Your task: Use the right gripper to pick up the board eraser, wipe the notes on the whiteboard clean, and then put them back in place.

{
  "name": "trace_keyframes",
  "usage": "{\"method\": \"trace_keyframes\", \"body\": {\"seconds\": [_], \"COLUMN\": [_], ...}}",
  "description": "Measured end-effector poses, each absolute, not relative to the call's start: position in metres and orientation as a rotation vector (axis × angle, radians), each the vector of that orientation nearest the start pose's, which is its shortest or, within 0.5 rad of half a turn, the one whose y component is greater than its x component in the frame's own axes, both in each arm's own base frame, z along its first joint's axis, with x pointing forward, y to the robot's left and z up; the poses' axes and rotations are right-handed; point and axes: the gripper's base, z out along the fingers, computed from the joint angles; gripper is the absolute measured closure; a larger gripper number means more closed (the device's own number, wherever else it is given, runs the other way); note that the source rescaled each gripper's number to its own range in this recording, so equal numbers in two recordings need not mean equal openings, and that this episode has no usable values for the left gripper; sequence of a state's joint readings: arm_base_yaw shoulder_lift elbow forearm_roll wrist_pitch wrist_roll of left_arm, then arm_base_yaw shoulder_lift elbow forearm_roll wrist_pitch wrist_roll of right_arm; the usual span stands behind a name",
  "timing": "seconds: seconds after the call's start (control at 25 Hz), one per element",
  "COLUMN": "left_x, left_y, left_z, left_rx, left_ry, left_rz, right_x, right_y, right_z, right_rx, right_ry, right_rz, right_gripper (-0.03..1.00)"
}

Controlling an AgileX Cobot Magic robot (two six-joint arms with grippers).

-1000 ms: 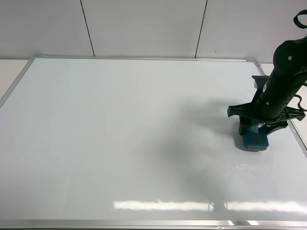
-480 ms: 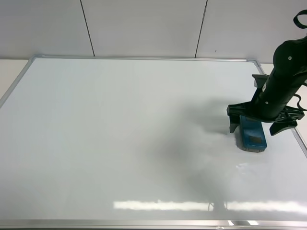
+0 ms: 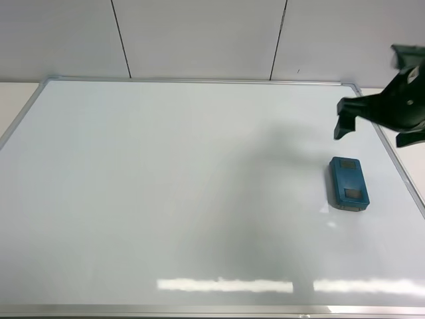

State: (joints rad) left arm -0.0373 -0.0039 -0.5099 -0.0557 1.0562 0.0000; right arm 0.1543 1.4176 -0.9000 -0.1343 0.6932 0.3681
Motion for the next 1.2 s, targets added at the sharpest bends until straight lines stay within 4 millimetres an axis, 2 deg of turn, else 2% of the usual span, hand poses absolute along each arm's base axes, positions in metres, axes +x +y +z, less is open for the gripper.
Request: {"method": "trace_keyframes", "body": {"seconds": [0.16,0.28,0.52,0.76,1.2], "left_x": [-0.007,-0.007,-0.007,-0.007,-0.007], "left_y": [-0.004,-0.004,-0.004,-0.004,-0.004], "left_z": [0.28,0.28,0.28,0.28,0.28], "left_rx": [0.041,0.041,0.041,0.041,0.041], "left_ry": [2.025,2.025,2.025,2.025,2.025], "left_rz": [-0.09,-0.09,-0.09,-0.09,-0.09], "right_x": [0.238,0.208,0.135,0.072,-0.007], "right_y": [0.013,0.0,-0.014,-0.017,-0.016], "right_z": [0.291,0.32,0.363,0.38,0.383], "right_rx": [0.226,0.269,0.301,0.299,0.231], "right_ry": [2.521,2.431,2.258,2.126,1.932], "right_rz": [0.0,-0.015,-0.056,-0.098,-0.128], "right_gripper": [-0.02,-0.02,-0.02,-0.03,-0.03]}}
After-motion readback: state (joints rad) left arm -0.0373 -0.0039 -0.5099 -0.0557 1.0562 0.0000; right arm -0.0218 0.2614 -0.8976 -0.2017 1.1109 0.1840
